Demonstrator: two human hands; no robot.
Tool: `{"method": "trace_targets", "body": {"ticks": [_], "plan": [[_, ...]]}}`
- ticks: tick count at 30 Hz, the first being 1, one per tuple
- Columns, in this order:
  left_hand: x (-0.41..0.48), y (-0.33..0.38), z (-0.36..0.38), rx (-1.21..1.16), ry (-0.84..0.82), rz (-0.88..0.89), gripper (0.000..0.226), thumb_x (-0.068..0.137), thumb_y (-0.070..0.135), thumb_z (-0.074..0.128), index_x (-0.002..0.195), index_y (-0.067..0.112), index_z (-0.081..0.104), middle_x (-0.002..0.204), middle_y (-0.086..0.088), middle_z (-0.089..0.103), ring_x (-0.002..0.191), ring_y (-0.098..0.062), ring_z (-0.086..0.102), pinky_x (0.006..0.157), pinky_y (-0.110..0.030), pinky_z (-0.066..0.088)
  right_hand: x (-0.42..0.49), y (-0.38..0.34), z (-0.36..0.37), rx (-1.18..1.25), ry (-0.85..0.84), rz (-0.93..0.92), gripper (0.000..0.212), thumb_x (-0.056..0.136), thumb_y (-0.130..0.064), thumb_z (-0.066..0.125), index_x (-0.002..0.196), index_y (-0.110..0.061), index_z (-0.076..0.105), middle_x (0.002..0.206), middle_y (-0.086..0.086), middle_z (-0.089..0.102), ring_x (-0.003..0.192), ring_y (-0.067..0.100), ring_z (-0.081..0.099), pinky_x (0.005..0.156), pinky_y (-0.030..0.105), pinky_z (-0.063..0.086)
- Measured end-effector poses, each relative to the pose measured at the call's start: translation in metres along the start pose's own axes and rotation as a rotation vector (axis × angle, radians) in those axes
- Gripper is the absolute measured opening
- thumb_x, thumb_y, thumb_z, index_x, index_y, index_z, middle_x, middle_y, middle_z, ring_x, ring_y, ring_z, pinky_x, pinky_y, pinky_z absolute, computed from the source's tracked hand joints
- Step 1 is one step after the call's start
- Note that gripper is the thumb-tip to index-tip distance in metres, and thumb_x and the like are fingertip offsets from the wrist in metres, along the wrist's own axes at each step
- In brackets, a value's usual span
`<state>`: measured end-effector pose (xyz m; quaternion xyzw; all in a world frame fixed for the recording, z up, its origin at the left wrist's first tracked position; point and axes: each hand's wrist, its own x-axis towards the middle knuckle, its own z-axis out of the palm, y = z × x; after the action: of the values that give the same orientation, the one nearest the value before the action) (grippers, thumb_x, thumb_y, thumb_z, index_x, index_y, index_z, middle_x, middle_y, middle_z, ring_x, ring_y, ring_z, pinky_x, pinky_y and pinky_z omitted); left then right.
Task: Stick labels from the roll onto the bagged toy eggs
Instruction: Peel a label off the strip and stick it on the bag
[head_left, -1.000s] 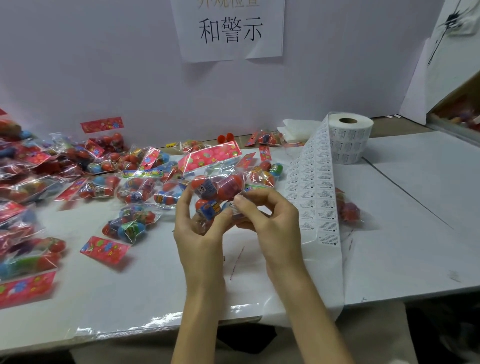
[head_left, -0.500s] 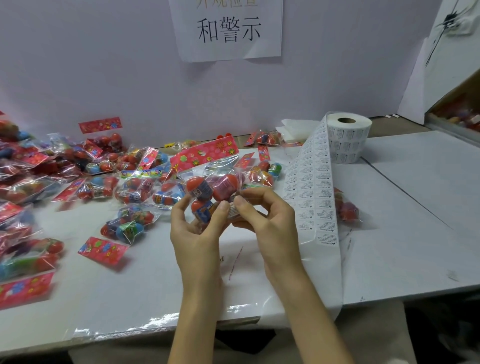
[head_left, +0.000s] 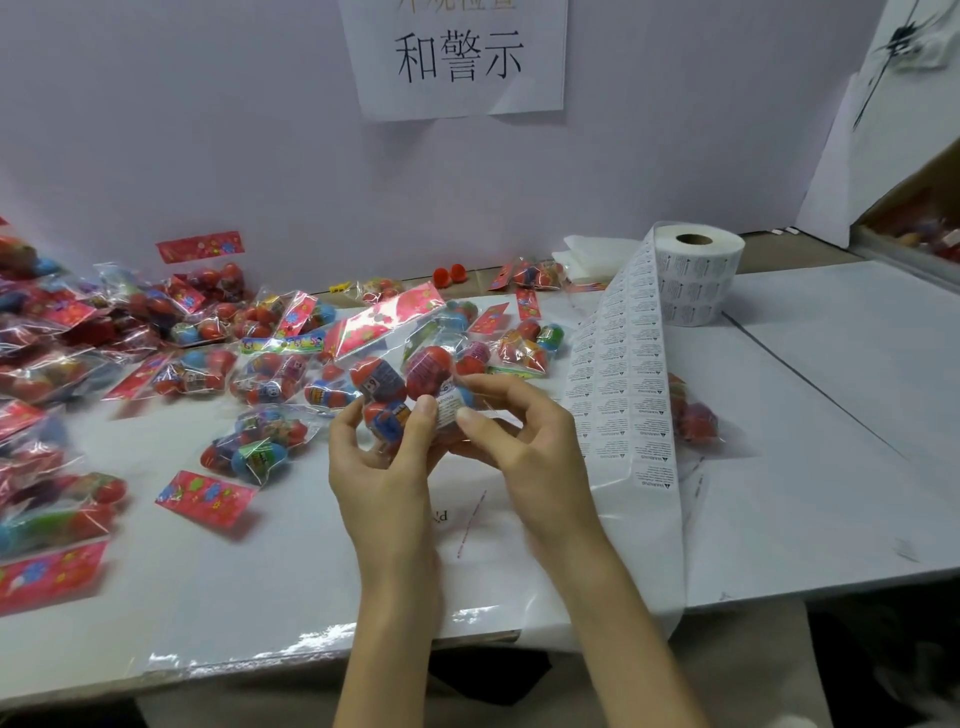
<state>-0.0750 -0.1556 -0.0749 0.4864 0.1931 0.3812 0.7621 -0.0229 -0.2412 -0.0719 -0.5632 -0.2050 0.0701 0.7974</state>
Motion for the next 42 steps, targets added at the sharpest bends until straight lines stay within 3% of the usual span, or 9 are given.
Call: {"method": "trace_targets", "body": {"ticks": [5,12,19,24,28,34,38,42], "plan": [[-0.0019,-0.0008,0.0014,0.062,-0.002,0.039,0.054,0.088,0.027,0.079,0.136,0.021,0.055,0.104,-0.004,0.079,0.096,-0.022,0.077,0.087,-0.031,0.063,0.0008,0.0021,0.0007,-0.015,0.056,-0.021,0.01,0.09,-0.013,0.076,0.098,-0.02,0.074,0.093,0.001,0.075,0.083,0.023,0.076,0.07,0.028,0.061],[-0.0023,-0.0004,0.0026,0.122,0.025,0.091,0.064,0.082,0.037,0.08,0.138,0.02,0.054,0.101,0.0,0.079,0.092,-0.016,0.078,0.089,-0.029,0.061,0.0022,0.005,-0.0003,0.003,0.055,-0.012,0.005,0.096,-0.011,0.069,0.099,-0.009,0.072,0.092,0.012,0.075,0.082,0.026,0.076,0.072,0.034,0.063],[-0.0041,0.0006,0.0037,0.143,0.005,0.123,0.058,0.078,0.039,0.079,0.13,0.026,0.056,0.095,0.008,0.079,0.088,-0.013,0.078,0.076,-0.019,0.06,0.0016,0.0055,0.0011,-0.051,0.088,-0.055,0.012,0.089,-0.017,0.078,0.096,-0.009,0.072,0.088,0.007,0.074,0.076,0.025,0.076,0.07,0.036,0.064],[-0.0021,0.0008,0.0029,0.133,0.013,0.083,0.056,0.082,0.032,0.081,0.131,0.025,0.055,0.092,0.006,0.079,0.088,-0.016,0.078,0.082,-0.025,0.062,0.0022,0.0075,-0.0008,-0.063,0.067,-0.056,0.003,0.094,-0.015,0.072,0.095,-0.012,0.072,0.088,0.007,0.075,0.078,0.024,0.076,0.07,0.034,0.063],[-0.0018,0.001,0.0015,0.115,0.022,0.071,0.051,0.087,0.026,0.08,0.133,0.018,0.057,0.093,0.002,0.079,0.089,-0.02,0.078,0.084,-0.031,0.064,0.0012,0.0053,0.0003,-0.058,0.035,-0.058,0.01,0.091,-0.018,0.076,0.1,-0.017,0.071,0.093,0.001,0.074,0.08,0.022,0.077,0.071,0.031,0.063],[-0.0005,0.0019,-0.0012,0.036,0.084,0.024,0.049,0.086,0.025,0.082,0.129,0.015,0.06,0.094,-0.005,0.079,0.087,-0.024,0.079,0.079,-0.034,0.065,-0.0005,0.0042,0.0044,-0.134,-0.033,-0.044,0.022,0.086,-0.017,0.078,0.103,-0.029,0.07,0.099,-0.011,0.073,0.083,0.021,0.076,0.084,0.046,0.062],[-0.0027,0.0009,0.0011,0.122,0.03,0.064,0.057,0.082,0.032,0.081,0.132,0.017,0.058,0.094,0.001,0.079,0.09,-0.022,0.078,0.086,-0.038,0.062,-0.0007,0.0026,0.0024,-0.075,0.052,-0.033,0.02,0.084,-0.028,0.082,0.099,-0.021,0.071,0.095,0.0,0.075,0.078,0.023,0.077,0.073,0.036,0.064],[-0.0013,0.0023,-0.0001,0.066,0.03,0.02,0.059,0.079,0.032,0.082,0.131,0.016,0.059,0.097,-0.003,0.079,0.091,-0.022,0.078,0.087,-0.037,0.063,0.0001,0.0027,0.0027,-0.098,0.029,-0.034,0.015,0.088,-0.021,0.08,0.1,-0.024,0.071,0.096,-0.004,0.074,0.081,0.019,0.077,0.075,0.033,0.063]]}}
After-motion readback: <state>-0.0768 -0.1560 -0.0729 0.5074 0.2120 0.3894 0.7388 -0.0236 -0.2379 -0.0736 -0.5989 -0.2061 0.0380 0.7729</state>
